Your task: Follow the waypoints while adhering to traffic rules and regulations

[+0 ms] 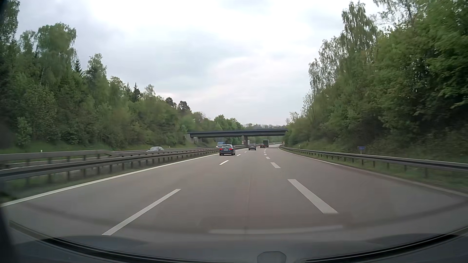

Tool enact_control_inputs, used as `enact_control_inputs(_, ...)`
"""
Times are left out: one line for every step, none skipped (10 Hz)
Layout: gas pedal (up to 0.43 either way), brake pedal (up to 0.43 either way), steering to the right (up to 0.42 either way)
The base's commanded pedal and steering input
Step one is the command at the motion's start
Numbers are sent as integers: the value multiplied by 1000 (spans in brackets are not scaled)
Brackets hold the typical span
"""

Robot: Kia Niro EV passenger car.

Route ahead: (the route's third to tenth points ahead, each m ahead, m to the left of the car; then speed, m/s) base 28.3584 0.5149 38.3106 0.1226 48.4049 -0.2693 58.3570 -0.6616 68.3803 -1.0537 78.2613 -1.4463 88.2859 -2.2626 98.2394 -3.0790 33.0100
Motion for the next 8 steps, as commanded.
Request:
enact_control_inputs(209,0,6)
enact_control_inputs(209,0,7)
enact_control_inputs(209,0,6)
enact_control_inputs(209,0,6)
enact_control_inputs(209,0,6)
enact_control_inputs(209,0,6)
enact_control_inputs(209,0,6)
enact_control_inputs(209,0,6)
